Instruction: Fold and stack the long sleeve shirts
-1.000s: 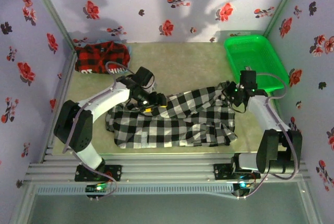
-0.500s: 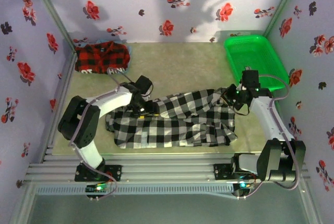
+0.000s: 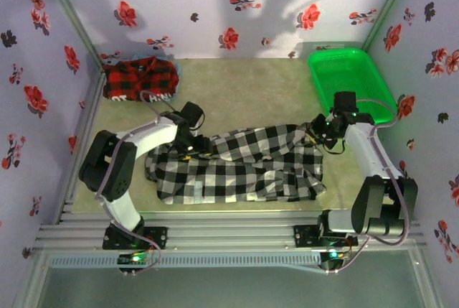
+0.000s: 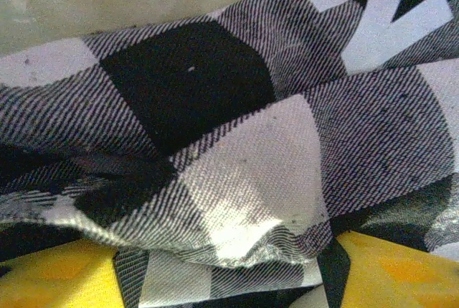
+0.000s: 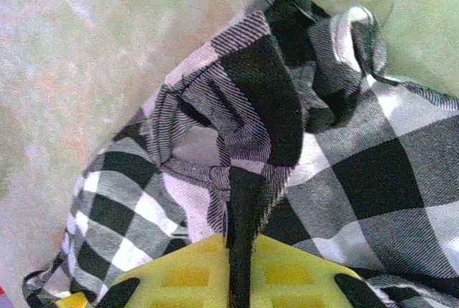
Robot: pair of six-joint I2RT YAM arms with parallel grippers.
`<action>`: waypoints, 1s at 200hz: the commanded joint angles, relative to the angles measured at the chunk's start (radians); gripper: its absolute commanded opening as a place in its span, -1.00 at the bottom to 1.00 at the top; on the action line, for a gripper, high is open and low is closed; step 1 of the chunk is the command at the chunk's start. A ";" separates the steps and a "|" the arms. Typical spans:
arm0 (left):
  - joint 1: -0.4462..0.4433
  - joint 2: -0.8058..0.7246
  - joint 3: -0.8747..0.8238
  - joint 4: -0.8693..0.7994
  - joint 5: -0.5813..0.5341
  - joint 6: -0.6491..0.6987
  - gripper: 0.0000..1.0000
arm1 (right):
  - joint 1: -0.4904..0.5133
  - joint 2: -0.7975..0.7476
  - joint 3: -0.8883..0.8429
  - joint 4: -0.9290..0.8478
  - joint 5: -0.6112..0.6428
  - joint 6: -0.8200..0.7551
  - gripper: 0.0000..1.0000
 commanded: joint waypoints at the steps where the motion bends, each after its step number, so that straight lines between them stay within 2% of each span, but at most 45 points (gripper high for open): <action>1: 0.010 0.037 0.029 0.014 -0.021 -0.008 0.32 | -0.006 -0.025 0.032 -0.123 0.009 -0.023 -0.74; 39: 0.021 0.071 0.033 0.009 -0.023 -0.015 0.29 | -0.020 -0.014 0.014 -0.147 0.050 -0.055 -0.73; 90: 0.047 0.099 0.019 -0.002 -0.027 0.003 0.27 | -0.042 0.114 -0.043 0.009 0.107 -0.141 -0.71; 128: 0.053 0.110 0.050 -0.012 -0.022 0.046 0.26 | -0.046 0.243 -0.010 0.076 0.165 -0.209 -0.58; 148: 0.053 0.102 0.066 -0.007 -0.015 0.075 0.28 | -0.046 0.266 -0.016 0.120 0.206 -0.243 -0.45; 173: 0.053 0.091 0.087 0.006 0.008 0.112 0.33 | -0.047 0.289 0.003 0.073 0.256 -0.270 -0.34; 187: 0.054 0.079 0.098 0.012 0.018 0.125 0.37 | -0.047 0.287 -0.002 0.040 0.314 -0.267 -0.18; 200: 0.053 0.062 0.107 0.017 0.035 0.134 0.39 | -0.047 0.266 -0.004 0.014 0.358 -0.272 -0.14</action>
